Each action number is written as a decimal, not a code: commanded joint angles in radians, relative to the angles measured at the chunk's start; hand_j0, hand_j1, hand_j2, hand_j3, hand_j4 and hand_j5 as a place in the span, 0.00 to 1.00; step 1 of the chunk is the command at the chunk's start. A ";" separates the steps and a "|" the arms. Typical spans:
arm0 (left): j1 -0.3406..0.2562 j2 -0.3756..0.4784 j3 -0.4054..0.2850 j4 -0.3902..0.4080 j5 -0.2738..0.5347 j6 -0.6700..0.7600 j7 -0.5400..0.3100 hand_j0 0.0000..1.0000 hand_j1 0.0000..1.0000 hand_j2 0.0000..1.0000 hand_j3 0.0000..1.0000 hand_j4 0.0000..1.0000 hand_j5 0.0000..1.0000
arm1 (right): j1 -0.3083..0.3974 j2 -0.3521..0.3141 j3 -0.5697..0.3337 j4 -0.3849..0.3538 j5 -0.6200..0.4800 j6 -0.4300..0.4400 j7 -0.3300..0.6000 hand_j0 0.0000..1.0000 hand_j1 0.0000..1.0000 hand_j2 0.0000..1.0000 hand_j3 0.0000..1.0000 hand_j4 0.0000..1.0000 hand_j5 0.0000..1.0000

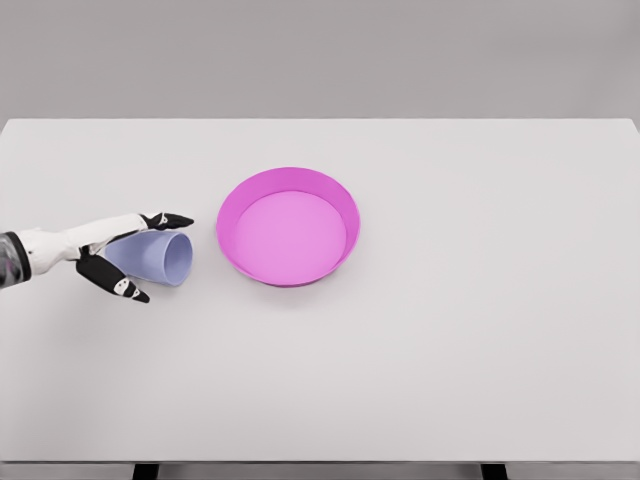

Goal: Flip the cup with left arm and place it on the plate

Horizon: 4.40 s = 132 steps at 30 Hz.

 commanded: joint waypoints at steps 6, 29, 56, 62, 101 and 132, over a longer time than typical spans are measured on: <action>0.000 0.000 -0.002 0.003 0.003 0.056 0.000 0.73 0.73 0.73 0.73 0.73 0.73 | 0.000 0.000 0.000 0.000 0.000 0.000 0.000 1.00 1.00 1.00 1.00 1.00 1.00; -0.014 -0.003 0.078 -0.020 0.347 -0.079 0.000 0.51 0.51 0.51 0.51 0.51 0.51 | 0.000 0.000 0.000 0.000 0.000 0.000 0.000 1.00 1.00 1.00 1.00 1.00 1.00; -0.078 -0.483 0.061 -0.005 0.615 -0.084 0.000 0.50 0.50 0.50 0.50 0.50 0.50 | 0.002 0.000 0.000 0.000 0.000 0.000 0.000 1.00 1.00 1.00 1.00 1.00 1.00; -0.075 -0.550 0.060 0.122 0.620 -0.082 0.000 0.49 0.49 0.49 0.49 0.49 0.49 | 0.002 0.000 0.000 0.000 0.000 0.000 0.000 1.00 1.00 1.00 1.00 1.00 1.00; -0.107 -0.624 0.060 0.423 0.597 -0.081 0.000 0.49 0.49 0.49 0.49 0.49 0.49 | 0.000 0.000 0.000 0.000 -0.002 0.000 0.000 1.00 1.00 1.00 1.00 1.00 1.00; -0.087 -0.605 0.063 0.400 0.592 -0.082 0.000 0.96 0.96 0.96 0.96 0.96 0.96 | 0.002 0.000 0.000 0.000 -0.002 -0.001 0.000 1.00 1.00 1.00 1.00 1.00 1.00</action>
